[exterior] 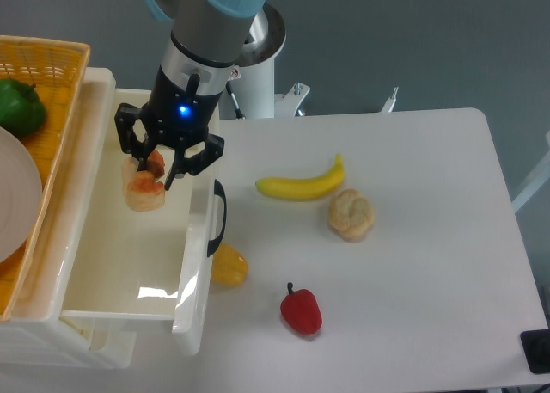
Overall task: Place the square bread in the upper white drawer
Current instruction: 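Open the gripper to release the bread into the drawer, then push the bread deeper into the drawer with the gripper fingers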
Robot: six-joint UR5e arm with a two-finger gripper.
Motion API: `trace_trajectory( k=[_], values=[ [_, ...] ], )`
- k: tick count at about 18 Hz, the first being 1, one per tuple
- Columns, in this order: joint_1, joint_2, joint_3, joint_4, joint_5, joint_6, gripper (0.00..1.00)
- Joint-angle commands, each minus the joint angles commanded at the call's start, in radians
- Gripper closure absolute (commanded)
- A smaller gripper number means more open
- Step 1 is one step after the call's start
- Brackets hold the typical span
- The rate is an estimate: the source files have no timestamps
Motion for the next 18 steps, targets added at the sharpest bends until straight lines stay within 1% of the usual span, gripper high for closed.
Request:
trace_trajectory(
  k=[1, 3, 5, 6, 7, 10, 12, 18],
  values=[
    [0.000, 0.000, 0.000, 0.000, 0.000, 0.002, 0.46],
    [0.000, 0.000, 0.002, 0.002, 0.002, 0.005, 0.39],
    [0.003, 0.002, 0.002, 0.008, 0.005, 0.006, 0.37],
    [0.003, 0.002, 0.003, 0.009, 0.009, 0.006, 0.28],
    [0.006, 0.002, 0.003, 0.017, 0.011, 0.006, 0.23],
    [0.009, 0.005, 0.011, 0.031, 0.011, 0.006, 0.19],
    [0.011, 0.006, 0.011, 0.043, 0.012, 0.005, 0.07],
    [0.018, 0.009, 0.011, 0.048, 0.032, 0.002, 0.01]
  ],
)
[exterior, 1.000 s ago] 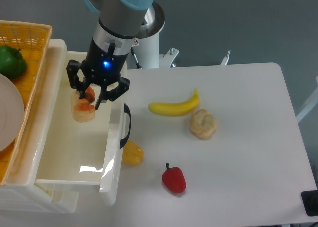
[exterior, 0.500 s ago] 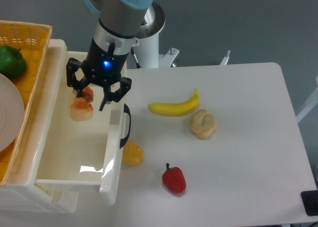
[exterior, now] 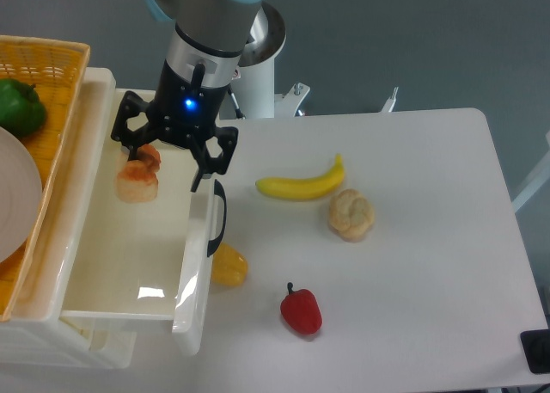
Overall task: Place the square bread in the upper white drawer
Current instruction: 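Push the bread deeper into the drawer with the gripper fingers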
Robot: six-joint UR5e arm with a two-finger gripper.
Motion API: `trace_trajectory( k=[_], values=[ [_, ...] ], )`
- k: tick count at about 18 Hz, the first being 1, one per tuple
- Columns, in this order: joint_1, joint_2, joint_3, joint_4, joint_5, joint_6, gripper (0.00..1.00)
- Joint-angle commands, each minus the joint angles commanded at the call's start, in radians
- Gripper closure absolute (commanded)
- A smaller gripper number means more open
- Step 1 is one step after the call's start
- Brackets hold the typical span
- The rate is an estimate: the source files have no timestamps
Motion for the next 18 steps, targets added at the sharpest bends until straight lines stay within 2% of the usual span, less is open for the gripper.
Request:
trace_trajectory(
  k=[11, 18],
  values=[
    [0.012, -0.012, -0.011, 0.020, 0.018, 0.003, 0.00],
    [0.012, -0.035, -0.012, 0.054, 0.032, 0.003, 0.00]
  ],
)
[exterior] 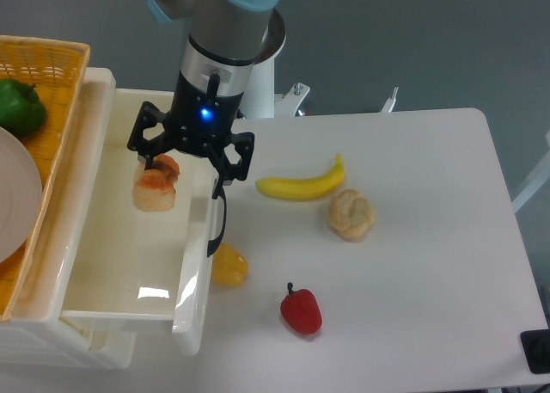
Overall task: Place the square bread in the upper white drawer
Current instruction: 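Push the bread deeper into the drawer with the gripper fingers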
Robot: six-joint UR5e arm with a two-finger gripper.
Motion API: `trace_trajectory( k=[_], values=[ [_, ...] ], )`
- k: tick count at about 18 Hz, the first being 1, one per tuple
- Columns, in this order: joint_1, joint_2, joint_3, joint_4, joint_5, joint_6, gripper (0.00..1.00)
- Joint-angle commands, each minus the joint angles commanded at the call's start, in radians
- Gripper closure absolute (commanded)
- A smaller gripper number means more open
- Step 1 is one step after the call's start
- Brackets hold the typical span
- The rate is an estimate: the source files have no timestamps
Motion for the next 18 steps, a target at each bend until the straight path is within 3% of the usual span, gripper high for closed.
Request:
trace_trajectory(
  k=[8, 18],
  values=[
    [-0.003, -0.034, 0.000, 0.008, 0.000, 0.000, 0.00],
    [0.006, -0.035, 0.002, 0.022, 0.000, 0.002, 0.00]
  ],
)
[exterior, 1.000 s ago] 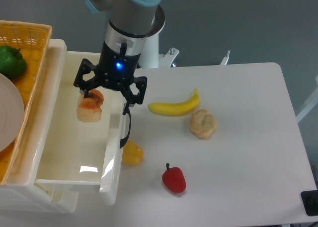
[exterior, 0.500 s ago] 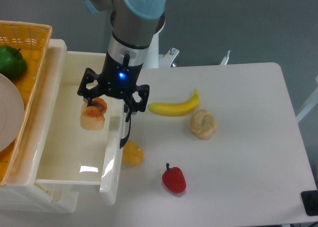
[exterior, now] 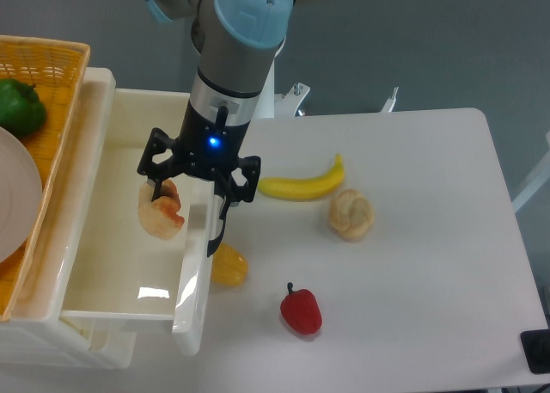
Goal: Place the square bread in the upper white drawer
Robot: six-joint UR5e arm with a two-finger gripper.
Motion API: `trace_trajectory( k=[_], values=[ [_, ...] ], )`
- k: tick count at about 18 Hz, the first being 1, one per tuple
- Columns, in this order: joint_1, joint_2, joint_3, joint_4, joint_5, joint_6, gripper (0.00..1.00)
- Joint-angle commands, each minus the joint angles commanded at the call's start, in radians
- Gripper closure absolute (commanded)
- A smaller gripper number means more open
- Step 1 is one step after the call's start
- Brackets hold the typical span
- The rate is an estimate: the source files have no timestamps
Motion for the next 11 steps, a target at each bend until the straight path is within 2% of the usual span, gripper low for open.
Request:
trace_trajectory(
  k=[7, 11],
  values=[
    [0.005, 0.006, 0.000, 0.000, 0.000, 0.002, 0.00],
    [0.041, 0.006, 0.006, 0.003, 0.005, 0.046, 0.00]
  ],
)
